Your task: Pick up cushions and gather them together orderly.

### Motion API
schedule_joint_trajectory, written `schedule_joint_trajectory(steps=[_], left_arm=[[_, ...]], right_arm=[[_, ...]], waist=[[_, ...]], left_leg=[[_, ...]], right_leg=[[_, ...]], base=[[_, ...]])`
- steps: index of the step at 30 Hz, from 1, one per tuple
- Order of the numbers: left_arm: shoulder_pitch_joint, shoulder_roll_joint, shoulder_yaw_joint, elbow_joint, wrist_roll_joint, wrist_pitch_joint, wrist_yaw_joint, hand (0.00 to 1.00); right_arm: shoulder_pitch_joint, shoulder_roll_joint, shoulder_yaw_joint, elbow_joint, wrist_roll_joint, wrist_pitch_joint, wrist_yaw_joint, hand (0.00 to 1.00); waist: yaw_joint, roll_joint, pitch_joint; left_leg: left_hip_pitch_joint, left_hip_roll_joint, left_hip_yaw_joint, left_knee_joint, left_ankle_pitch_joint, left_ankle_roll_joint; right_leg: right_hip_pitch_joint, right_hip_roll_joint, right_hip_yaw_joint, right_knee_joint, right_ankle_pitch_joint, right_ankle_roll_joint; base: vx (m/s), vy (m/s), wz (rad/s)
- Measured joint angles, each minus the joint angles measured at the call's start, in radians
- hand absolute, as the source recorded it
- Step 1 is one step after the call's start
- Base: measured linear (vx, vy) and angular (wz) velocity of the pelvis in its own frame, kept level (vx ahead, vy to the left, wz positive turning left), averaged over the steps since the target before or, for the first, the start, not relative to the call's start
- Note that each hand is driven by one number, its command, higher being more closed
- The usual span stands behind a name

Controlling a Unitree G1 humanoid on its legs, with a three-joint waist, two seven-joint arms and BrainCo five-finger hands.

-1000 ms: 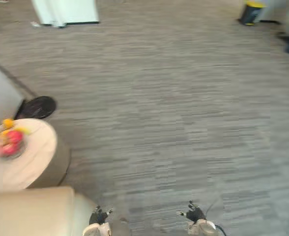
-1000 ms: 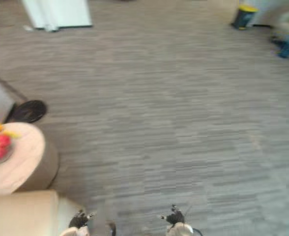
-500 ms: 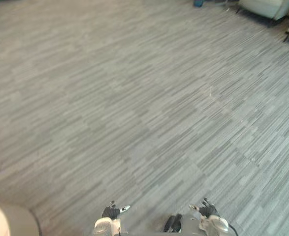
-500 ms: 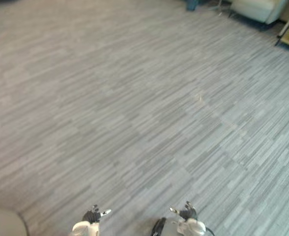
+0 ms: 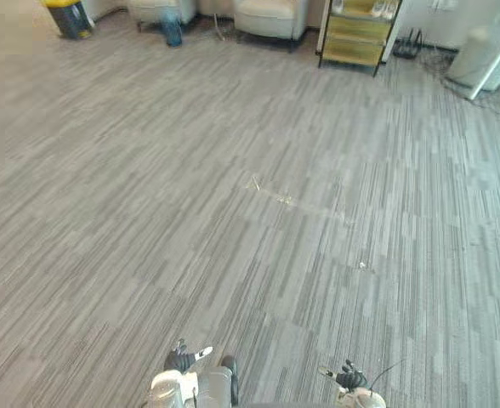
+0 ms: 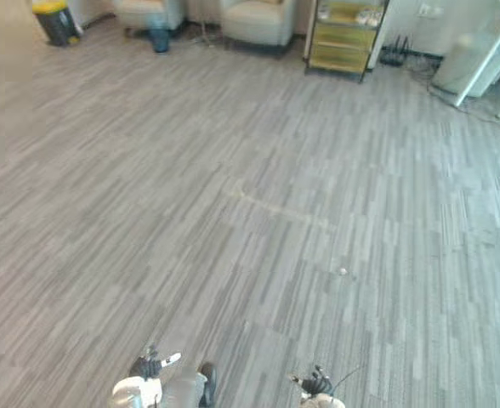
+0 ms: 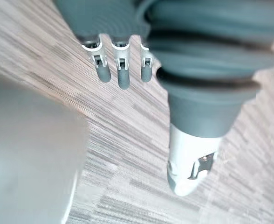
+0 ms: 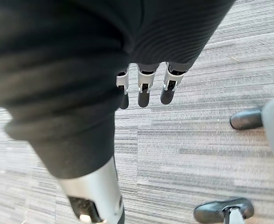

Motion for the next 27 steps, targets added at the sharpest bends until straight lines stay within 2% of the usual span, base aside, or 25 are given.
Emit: schedule_joint_trajectory(steps=[1,2,3,5,6,7,8,9,10,12,13,14,15,16,17,18,19,20,21,22,23,24,25,26,27], left_arm=[[0.022,-0.016,-0.001,-0.001,-0.008,0.003,0.003,0.00],[0.024,-0.012,-0.004,0.002,-0.011,0.003,0.003,0.00],[0.008,0.004,-0.029,0.008,-0.010,0.014,0.004,0.00],[-0.002,0.000,-0.051,0.031,-0.009,0.020,0.003,0.00],[0.000,-0.005,-0.063,0.039,-0.008,0.019,0.003,0.00],[0.001,-0.002,-0.076,0.041,-0.008,0.019,0.004,0.00],[0.001,0.002,-0.083,0.041,-0.008,0.019,0.004,0.00],[0.001,0.007,-0.092,0.047,-0.003,0.019,0.002,0.00],[0.002,0.008,-0.097,0.050,0.000,0.019,0.002,0.00],[0.021,0.023,-0.110,0.047,0.009,0.017,0.000,0.00],[0.019,0.017,-0.090,0.061,0.008,0.019,0.005,0.00],[0.023,-0.007,-0.076,0.070,0.008,0.017,0.003,0.00],[0.027,-0.016,-0.075,0.069,0.008,0.017,0.002,0.00],[0.034,-0.037,-0.030,0.065,0.007,0.014,0.003,0.00],[0.034,-0.041,-0.023,0.065,0.007,0.014,0.003,0.00],[0.029,-0.052,0.000,0.062,0.006,0.014,0.002,0.00],[0.028,-0.052,-0.002,0.056,0.006,0.011,0.002,0.00],[0.027,-0.050,-0.002,0.055,0.006,0.009,0.001,0.00],[0.028,-0.033,-0.010,0.039,0.007,0.004,-0.003,0.00],[0.026,-0.026,-0.014,0.030,0.006,-0.003,-0.003,0.00],[0.026,-0.026,-0.017,0.023,0.006,-0.005,-0.002,0.00],[0.022,-0.024,-0.023,0.017,0.006,-0.007,-0.003,0.00],[0.017,-0.024,-0.037,0.017,0.007,-0.005,-0.002,0.00],[0.016,-0.023,-0.043,0.017,0.008,-0.005,-0.001,0.00],[0.017,-0.024,-0.050,0.017,0.007,-0.003,-0.001,0.00]], right_arm=[[0.007,-0.010,0.004,-0.026,-0.002,-0.001,0.003,0.00],[0.002,-0.005,0.013,-0.027,-0.003,-0.001,0.007,0.00],[-0.001,0.001,0.019,-0.027,-0.003,0.000,0.014,0.00],[-0.005,-0.018,0.017,-0.040,-0.004,0.000,0.017,0.00],[-0.005,-0.033,0.017,-0.038,-0.004,-0.001,0.021,0.00],[-0.006,-0.038,0.016,-0.038,-0.005,-0.002,0.022,0.00],[-0.008,-0.039,0.017,-0.035,-0.006,-0.002,0.023,0.00],[-0.009,-0.045,0.017,-0.031,-0.006,-0.003,0.023,0.00],[-0.009,-0.048,0.017,-0.030,-0.006,-0.003,0.024,0.00],[0.007,-0.055,0.010,-0.023,-0.002,-0.002,0.023,0.00],[0.018,-0.075,-0.005,-0.020,-0.004,-0.001,0.026,0.00],[0.005,-0.092,-0.018,-0.010,-0.009,0.000,0.026,0.00],[0.003,-0.095,-0.022,-0.008,-0.012,0.000,0.027,0.00],[0.001,-0.109,-0.020,-0.013,-0.017,0.000,0.031,0.00],[0.001,-0.108,-0.020,-0.013,-0.021,0.000,0.032,0.00],[0.006,-0.104,0.002,-0.012,-0.029,0.003,0.033,0.00],[-0.001,-0.105,0.002,-0.002,-0.031,0.005,0.033,0.00],[-0.001,-0.105,0.003,0.000,-0.031,0.006,0.033,0.00],[-0.005,-0.096,0.008,0.015,-0.029,0.008,0.031,0.00],[-0.008,-0.099,0.008,0.019,-0.025,0.009,0.027,0.00],[-0.012,-0.100,0.007,0.019,-0.020,0.010,0.024,0.00],[-0.021,-0.101,-0.003,0.019,-0.006,0.009,0.022,0.00],[-0.024,-0.099,-0.021,0.018,0.001,0.009,0.021,0.00],[-0.024,-0.099,-0.023,0.018,0.001,0.009,0.020,0.00],[-0.018,-0.101,-0.022,0.017,0.002,0.009,0.019,0.00]], waist=[[0.010,0.030,0.001],[0.008,0.024,0.009],[-0.006,0.018,0.030],[-0.010,0.031,0.036],[-0.011,0.060,0.043],[-0.018,0.066,0.042],[-0.022,0.063,0.042],[-0.038,0.058,0.044],[-0.048,0.055,0.045],[-0.062,0.032,0.039],[-0.068,0.048,0.036],[-0.059,0.093,0.028],[-0.057,0.098,0.026],[-0.059,0.122,0.023],[-0.059,0.127,0.023],[-0.054,0.140,0.029],[-0.052,0.135,0.036],[-0.052,0.131,0.038],[-0.049,0.113,0.048],[-0.048,0.102,0.049],[-0.045,0.101,0.050],[-0.037,0.099,0.050],[-0.033,0.098,0.050],[-0.032,0.098,0.050],[-0.028,0.100,0.047]], left_leg=[[0.102,0.015,0.016,-0.093,-0.067,-0.010],[0.142,-0.002,0.034,-0.106,-0.082,-0.008],[0.214,-0.016,0.045,-0.122,-0.111,0.000],[0.320,-0.003,0.069,-0.176,-0.121,0.002],[0.399,0.027,0.081,-0.228,-0.121,0.001],[0.442,0.054,0.079,-0.257,-0.120,0.001],[0.453,0.066,0.076,-0.260,-0.120,0.001],[0.472,0.083,0.056,-0.273,-0.120,0.001],[0.477,0.088,0.047,-0.278,-0.120,0.001],[0.510,0.074,0.013,-0.288,-0.126,-0.008],[0.537,0.089,-0.032,-0.264,-0.141,-0.035],[0.527,0.128,-0.062,-0.187,-0.125,-0.062],[0.506,0.136,-0.073,-0.129,-0.113,-0.081],[0.429,0.166,-0.114,0.059,-0.060,-0.085],[0.408,0.171,-0.119,0.099,-0.040,-0.083],[0.302,0.206,-0.139,0.335,0.102,-0.080],[0.231,0.216,-0.126,0.479,0.046,-0.088],[0.220,0.216,-0.119,0.496,0.031,-0.085],[0.166,0.200,-0.076,0.522,-0.028,-0.073],[0.100,0.180,-0.032,0.486,-0.070,-0.064],[0.072,0.168,-0.016,0.443,-0.085,-0.062],[0.035,0.131,0.009,0.289,-0.096,-0.061],[0.015,0.081,0.017,0.081,-0.081,-0.055],[0.015,0.060,0.014,-0.008,-0.062,-0.049],[0.015,0.017,-0.005,-0.221,0.011,-0.052]], right_leg=[[-0.095,0.004,-0.008,0.255,0.010,0.089],[-0.145,-0.020,-0.003,0.399,0.032,0.147],[-0.233,-0.051,-0.026,0.620,0.045,0.178],[-0.310,-0.090,-0.162,0.694,-0.022,0.071],[-0.342,-0.089,-0.282,0.642,-0.071,0.022],[-0.368,-0.075,-0.368,0.541,-0.087,-0.001],[-0.381,-0.064,-0.389,0.475,-0.087,-0.002],[-0.413,-0.037,-0.401,0.306,-0.065,0.001],[-0.428,-0.029,-0.394,0.230,-0.038,0.002],[-0.453,-0.011,-0.317,-0.039,0.152,0.006],[-0.450,0.006,-0.294,-0.008,0.240,-0.028],[-0.434,0.037,-0.307,0.026,0.203,-0.044],[-0.426,0.046,-0.307,0.026,0.179,-0.045],[-0.401,0.076,-0.312,0.020,0.142,-0.056],[-0.393,0.082,-0.313,0.019,0.136,-0.057],[-0.322,0.117,-0.304,-0.034,0.119,-0.074],[-0.245,0.136,-0.286,-0.085,0.112,-0.085],[-0.226,0.137,-0.283,-0.097,0.110,-0.089],[-0.135,0.137,-0.264,-0.157,0.106,-0.094],[-0.080,0.134,-0.250,-0.208,0.106,-0.093],[-0.061,0.132,-0.244,-0.226,0.106,-0.093],[-0.030,0.124,-0.235,-0.257,0.101,-0.083],[-0.008,0.110,-0.229,-0.276,0.086,-0.066],[0.003,0.104,-0.228,-0.283,0.075,-0.061],[0.034,0.097,-0.220,-0.297,0.046,-0.055]], base=[[0.41,0.181,-1.02],[0.41,0.139,-0.69],[0.32,0.066,-0.30],[0.42,0.061,-0.36],[0.53,0.031,-0.34],[0.45,-0.011,-0.18],[0.46,-0.071,0.14],[0.37,-0.101,0.27],[0.57,-0.231,0.48],[0.56,-0.279,0.45],[0.52,-0.253,0.07],[0.51,-0.256,-0.08],[0.59,-0.287,-0.34],[0.39,-0.214,-0.21],[0.59,-0.252,-0.27],[0.40,-0.118,-0.28],[0.50,-0.144,-0.30],[0.48,-0.121,-0.34],[0.56,-0.128,-0.28],[0.54,-0.103,-0.34],[0.41,-0.016,-0.38],[0.39,0.042,-0.34],[0.39,0.065,-0.26],[0.40,0.107,-0.09],[0.44,0.147,-0.15]])
